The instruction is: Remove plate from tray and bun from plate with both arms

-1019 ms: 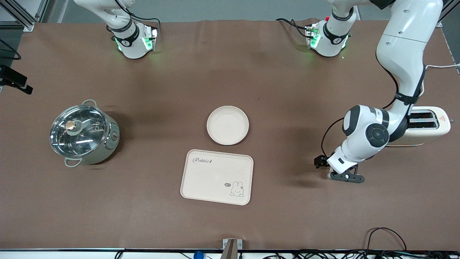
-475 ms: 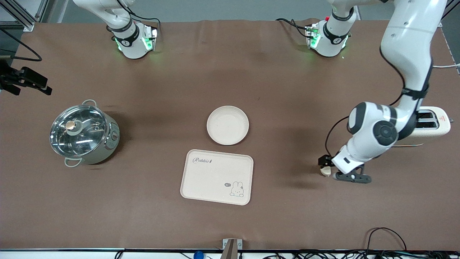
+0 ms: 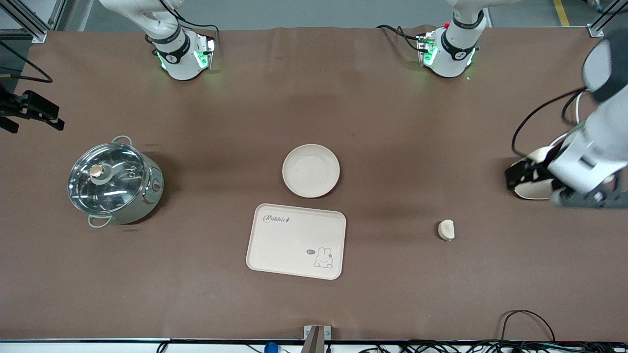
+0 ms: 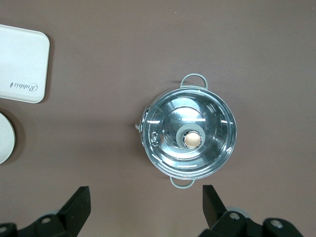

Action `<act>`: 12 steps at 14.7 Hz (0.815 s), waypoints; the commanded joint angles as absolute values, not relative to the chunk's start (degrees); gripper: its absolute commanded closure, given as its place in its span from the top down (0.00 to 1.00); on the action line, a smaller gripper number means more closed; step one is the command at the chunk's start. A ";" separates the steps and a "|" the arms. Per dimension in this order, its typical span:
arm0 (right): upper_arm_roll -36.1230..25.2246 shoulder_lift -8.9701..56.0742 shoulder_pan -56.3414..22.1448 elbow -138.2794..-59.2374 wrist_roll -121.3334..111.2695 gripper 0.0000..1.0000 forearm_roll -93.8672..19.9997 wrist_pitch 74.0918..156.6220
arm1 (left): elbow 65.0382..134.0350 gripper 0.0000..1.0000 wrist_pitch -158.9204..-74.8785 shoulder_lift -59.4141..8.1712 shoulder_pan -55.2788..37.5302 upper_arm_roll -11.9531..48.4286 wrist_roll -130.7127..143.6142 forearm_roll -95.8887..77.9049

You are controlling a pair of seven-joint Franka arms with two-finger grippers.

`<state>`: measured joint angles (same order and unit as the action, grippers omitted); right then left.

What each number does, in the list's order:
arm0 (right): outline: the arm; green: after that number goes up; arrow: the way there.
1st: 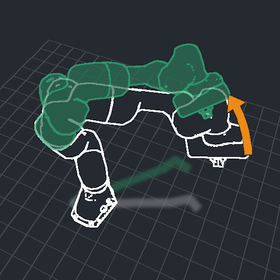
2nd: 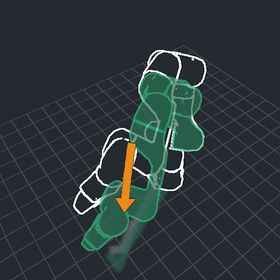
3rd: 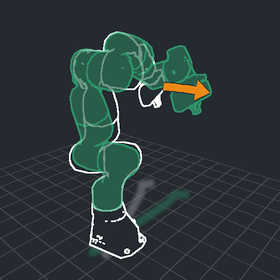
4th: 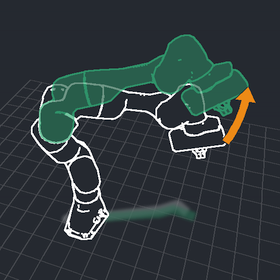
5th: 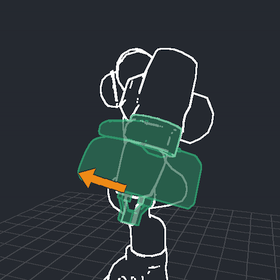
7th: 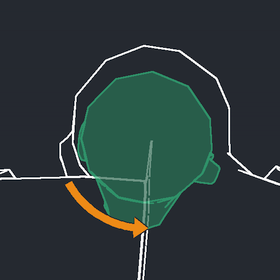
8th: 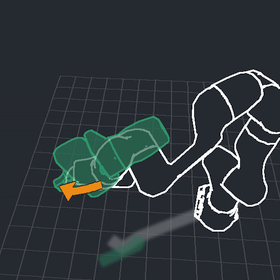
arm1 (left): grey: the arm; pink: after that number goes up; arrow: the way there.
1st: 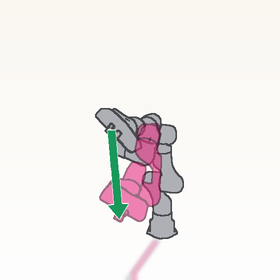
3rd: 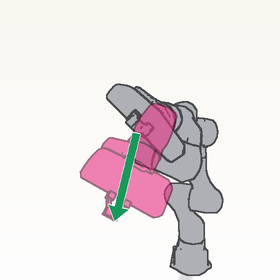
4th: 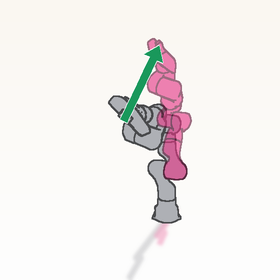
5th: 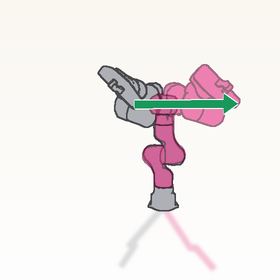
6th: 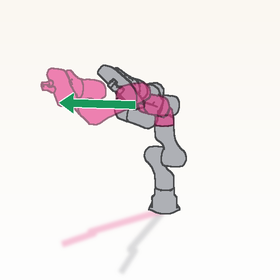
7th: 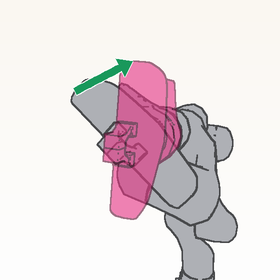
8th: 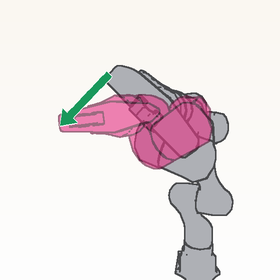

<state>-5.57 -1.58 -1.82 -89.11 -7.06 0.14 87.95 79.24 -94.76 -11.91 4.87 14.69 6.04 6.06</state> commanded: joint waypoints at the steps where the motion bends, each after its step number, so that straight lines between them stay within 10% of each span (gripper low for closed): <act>1: -5.27 -2.37 -1.41 -89.82 -7.74 1.00 0.88 88.07 | 80.24 1.00 -90.71 -6.17 5.27 14.85 4.84 4.83; 12: -5.36 -2.37 -1.32 -90.00 -7.56 1.00 0.79 87.89 | 86.89 1.00 -89.10 1.12 -4.74 1.06 2.46 0.09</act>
